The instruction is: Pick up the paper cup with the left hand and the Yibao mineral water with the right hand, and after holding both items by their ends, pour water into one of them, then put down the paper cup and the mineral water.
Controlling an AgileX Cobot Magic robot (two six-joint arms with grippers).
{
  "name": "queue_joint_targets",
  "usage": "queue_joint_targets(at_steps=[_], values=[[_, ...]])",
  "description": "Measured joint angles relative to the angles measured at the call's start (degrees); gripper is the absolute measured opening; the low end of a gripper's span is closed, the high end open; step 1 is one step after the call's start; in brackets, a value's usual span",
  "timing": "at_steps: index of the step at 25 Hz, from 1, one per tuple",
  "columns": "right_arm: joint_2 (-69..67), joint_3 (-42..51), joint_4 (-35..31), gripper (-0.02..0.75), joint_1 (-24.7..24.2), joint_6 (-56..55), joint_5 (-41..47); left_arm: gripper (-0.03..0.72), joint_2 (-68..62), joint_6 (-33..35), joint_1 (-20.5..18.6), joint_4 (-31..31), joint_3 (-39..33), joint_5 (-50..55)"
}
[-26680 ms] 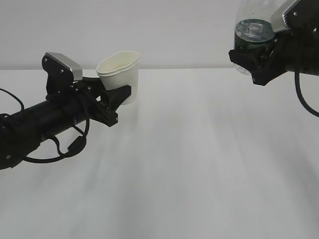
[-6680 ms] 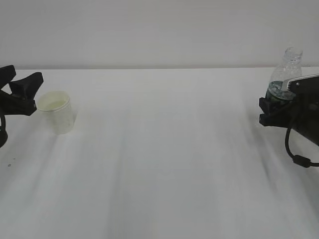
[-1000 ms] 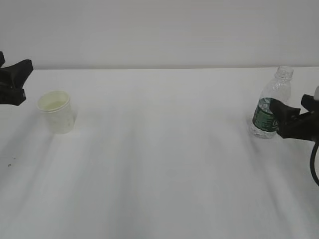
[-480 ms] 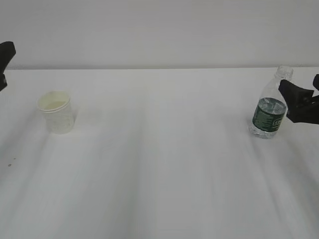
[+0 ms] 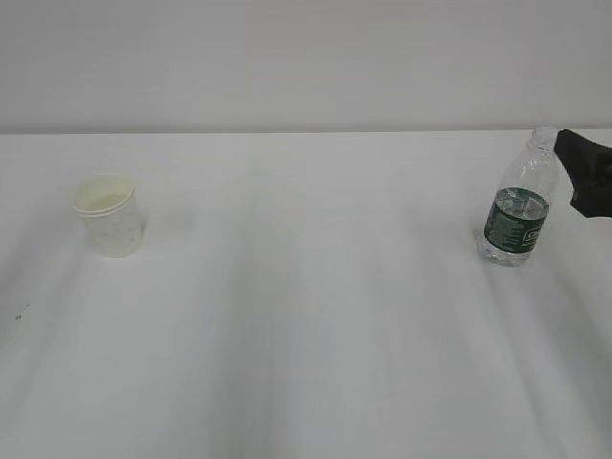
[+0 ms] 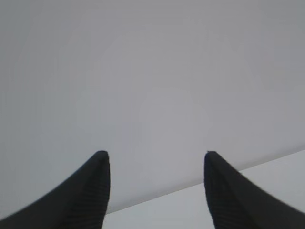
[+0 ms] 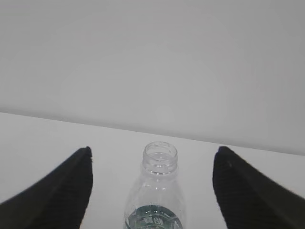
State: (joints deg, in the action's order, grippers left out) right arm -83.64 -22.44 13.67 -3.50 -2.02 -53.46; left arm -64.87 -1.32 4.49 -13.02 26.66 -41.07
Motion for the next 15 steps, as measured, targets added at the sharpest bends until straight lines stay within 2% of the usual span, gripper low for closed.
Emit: queue_joint_targets(at_steps=[15], values=[[9.1,0.2,1.5,0.592,0.0,-1.5,8.3,0.456,9.3,0.0,0.0,0.2,-0.1,7.8]])
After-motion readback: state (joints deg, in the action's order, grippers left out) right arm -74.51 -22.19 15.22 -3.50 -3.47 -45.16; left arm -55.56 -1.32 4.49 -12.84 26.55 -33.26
